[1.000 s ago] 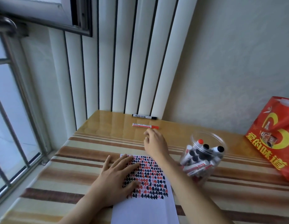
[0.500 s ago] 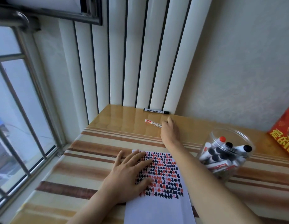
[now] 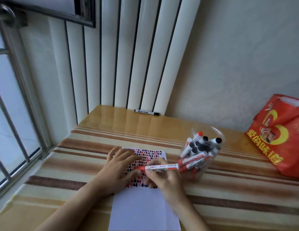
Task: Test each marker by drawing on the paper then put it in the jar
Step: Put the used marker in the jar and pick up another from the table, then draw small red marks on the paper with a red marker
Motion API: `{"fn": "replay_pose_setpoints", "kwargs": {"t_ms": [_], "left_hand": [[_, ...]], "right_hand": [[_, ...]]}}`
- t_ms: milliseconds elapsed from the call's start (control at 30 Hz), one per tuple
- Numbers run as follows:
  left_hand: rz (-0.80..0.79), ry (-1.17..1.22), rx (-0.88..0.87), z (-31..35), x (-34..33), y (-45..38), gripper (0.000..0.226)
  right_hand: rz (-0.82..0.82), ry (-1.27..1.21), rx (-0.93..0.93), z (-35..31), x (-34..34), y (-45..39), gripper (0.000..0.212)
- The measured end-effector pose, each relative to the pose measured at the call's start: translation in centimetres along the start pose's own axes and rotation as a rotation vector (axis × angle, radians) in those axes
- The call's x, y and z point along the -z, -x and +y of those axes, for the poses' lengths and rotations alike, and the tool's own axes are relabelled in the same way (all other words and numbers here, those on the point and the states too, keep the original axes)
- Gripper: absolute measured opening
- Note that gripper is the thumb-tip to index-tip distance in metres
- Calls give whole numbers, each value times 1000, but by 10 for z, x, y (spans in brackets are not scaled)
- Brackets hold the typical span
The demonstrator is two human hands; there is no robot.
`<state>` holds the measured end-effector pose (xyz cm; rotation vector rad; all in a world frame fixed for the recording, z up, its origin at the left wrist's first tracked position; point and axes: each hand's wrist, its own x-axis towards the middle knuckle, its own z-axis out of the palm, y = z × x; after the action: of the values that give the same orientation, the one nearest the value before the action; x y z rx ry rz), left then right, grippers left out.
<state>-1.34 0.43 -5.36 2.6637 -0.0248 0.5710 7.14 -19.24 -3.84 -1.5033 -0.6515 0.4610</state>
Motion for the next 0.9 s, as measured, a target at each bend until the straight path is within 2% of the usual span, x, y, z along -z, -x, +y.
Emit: {"fn": "replay_pose_setpoints", "kwargs": {"t_ms": [67, 200, 367, 433, 500, 567, 700, 900], "left_hand": [[-33, 131, -83, 5, 4, 0, 37], [-10, 308, -142, 16, 8, 3, 25], [-21, 289, -111, 15, 5, 4, 21], [-13, 242, -101, 11, 6, 4, 23], [9, 172, -147, 13, 7, 3, 23], [14, 110, -199, 21, 6, 2, 20], [-6, 11, -250, 31, -2, 2, 22], [12, -83, -360, 31, -2, -1, 21]], "right_hand": [[-34, -72, -10, -3, 4, 8, 11], [-63, -105, -6, -6, 10, 12, 8], [44, -92, 13, -12, 30, 7, 31], [-5, 99, 61, -15, 48, 4, 24], [-84, 384, 140, -14, 59, 4, 14], [-122, 561, 226, -11, 57, 6, 9], [-158, 780, 338, 0, 37, 10, 16], [-271, 784, 264, 1, 39, 10, 34]]}}
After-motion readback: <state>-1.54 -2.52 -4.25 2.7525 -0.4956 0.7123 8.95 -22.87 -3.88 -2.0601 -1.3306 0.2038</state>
